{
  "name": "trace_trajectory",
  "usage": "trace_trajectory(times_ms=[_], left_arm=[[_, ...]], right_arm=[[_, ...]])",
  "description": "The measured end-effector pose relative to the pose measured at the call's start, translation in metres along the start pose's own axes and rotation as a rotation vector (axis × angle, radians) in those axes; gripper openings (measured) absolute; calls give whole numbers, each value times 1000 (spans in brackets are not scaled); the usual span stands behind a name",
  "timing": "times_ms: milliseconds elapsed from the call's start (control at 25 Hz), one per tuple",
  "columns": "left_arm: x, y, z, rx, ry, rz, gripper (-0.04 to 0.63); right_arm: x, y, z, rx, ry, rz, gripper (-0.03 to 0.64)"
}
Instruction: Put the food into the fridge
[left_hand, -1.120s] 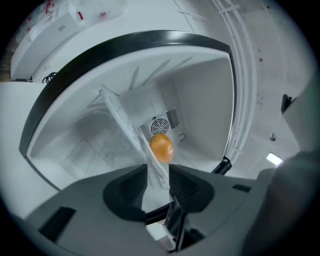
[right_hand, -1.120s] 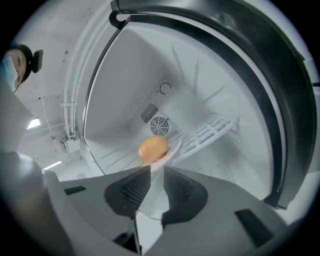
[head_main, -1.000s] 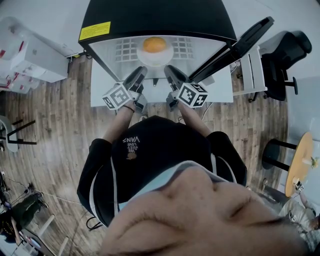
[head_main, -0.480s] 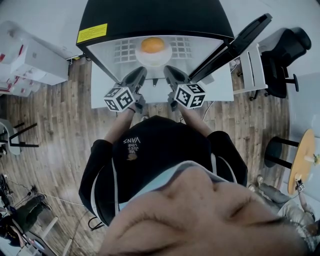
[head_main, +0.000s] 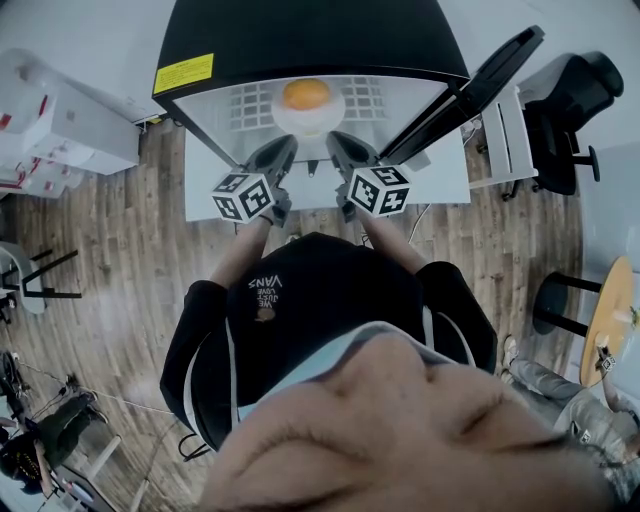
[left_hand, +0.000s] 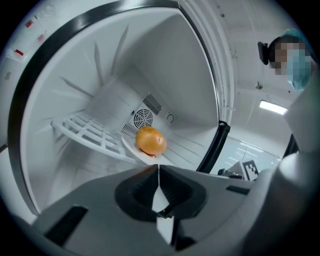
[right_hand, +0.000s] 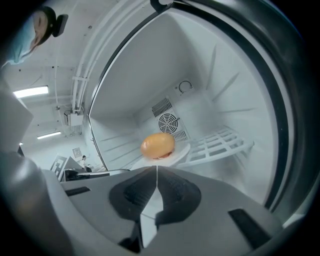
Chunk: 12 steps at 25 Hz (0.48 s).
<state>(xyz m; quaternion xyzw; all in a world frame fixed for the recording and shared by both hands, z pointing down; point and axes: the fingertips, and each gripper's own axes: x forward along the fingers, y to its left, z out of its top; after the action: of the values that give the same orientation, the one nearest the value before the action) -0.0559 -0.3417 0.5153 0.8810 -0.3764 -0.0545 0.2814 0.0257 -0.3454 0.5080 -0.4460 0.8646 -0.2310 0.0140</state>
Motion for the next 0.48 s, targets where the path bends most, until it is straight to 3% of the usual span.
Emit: trace_trajectory(times_ms=[480], left_arm=[[6, 6, 4, -23, -1, -6, 21]], right_arm=[[7, -4, 4, 6, -5, -5, 18]])
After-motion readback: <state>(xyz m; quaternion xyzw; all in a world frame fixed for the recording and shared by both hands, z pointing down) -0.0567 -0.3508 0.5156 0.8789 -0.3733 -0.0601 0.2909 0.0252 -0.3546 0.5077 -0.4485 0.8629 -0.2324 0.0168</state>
